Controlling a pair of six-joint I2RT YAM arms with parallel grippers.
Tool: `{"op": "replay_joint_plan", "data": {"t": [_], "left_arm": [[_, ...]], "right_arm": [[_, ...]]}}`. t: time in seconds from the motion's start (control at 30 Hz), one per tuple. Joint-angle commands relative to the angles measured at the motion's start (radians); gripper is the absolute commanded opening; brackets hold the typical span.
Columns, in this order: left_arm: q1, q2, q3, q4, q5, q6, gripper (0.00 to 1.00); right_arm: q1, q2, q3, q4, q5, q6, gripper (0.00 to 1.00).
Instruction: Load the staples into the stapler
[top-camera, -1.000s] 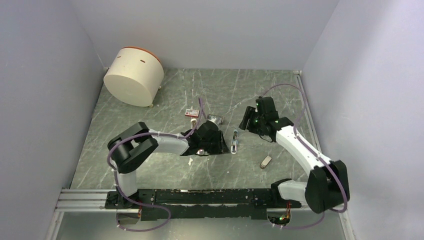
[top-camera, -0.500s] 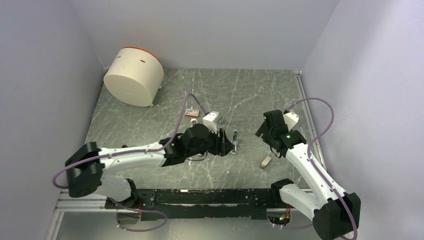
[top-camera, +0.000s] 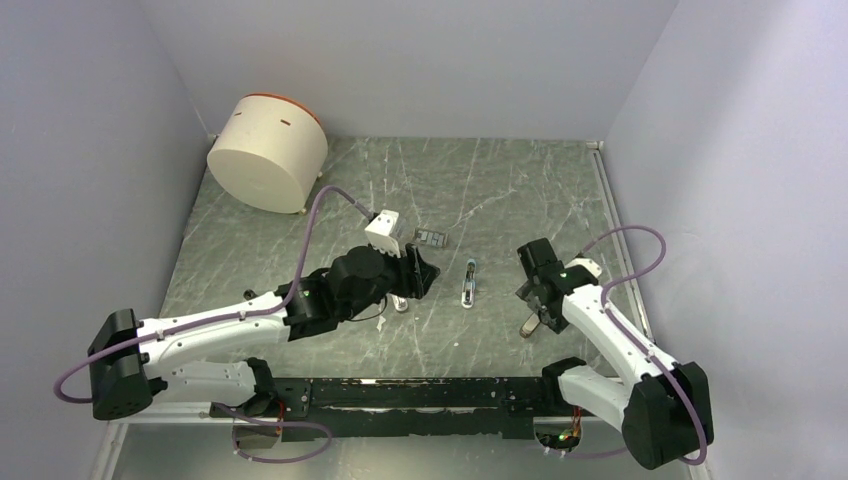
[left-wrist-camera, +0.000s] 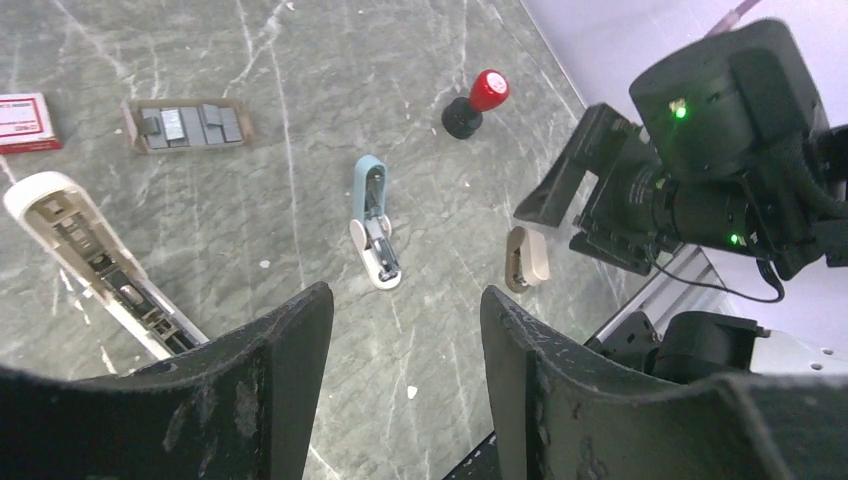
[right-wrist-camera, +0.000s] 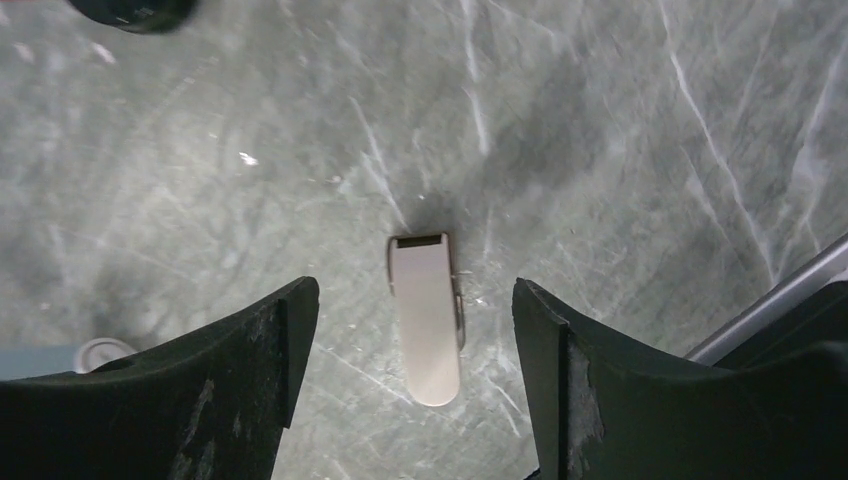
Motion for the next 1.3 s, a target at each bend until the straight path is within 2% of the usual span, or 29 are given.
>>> {"op": "replay_joint_plan", "data": {"t": [0.0, 0.2, 0.4, 0.6, 0.77, 0.97, 1.27], "left_arm": [[-0.002, -0.025, -0.016, -0.024, -0.059, 0.005, 0.60], [-0.002, -0.005, 0.006, -0.062, -0.029, -0.012, 0.60], [-0.002, 0.011, -0.011, -0.039, 0.015, -0.038, 0.59], [-0.002, 0.022, -0.018, -0.014, 0.030, -0.053, 0.59], [-0.002, 0.031, -0.018, -0.014, 0.037, -0.056, 0.59], [-0.002, 0.042, -0.025, 0.002, 0.046, -0.071, 0.59], [-0.002, 0.057, -0.028, 0.016, 0.048, -0.085, 0.59]], "right_arm": [[-0.004, -0.017, -0.068, 0.054, -0.026, 0.073, 0.73], [-0.006, 0.010, -0.117, 0.138, -0.068, 0.061, 0.68], [-0.006, -0.002, -0.152, 0.190, -0.085, 0.016, 0.50], [-0.006, 0.003, -0.162, 0.283, -0.164, -0.106, 0.33], [-0.004, 0.064, -0.137, 0.404, -0.262, -0.257, 0.31], [-0.002, 0.181, -0.062, 0.449, -0.294, -0.348, 0.29], [0.000, 0.180, -0.036, 0.494, -0.332, -0.430, 0.32]]}}
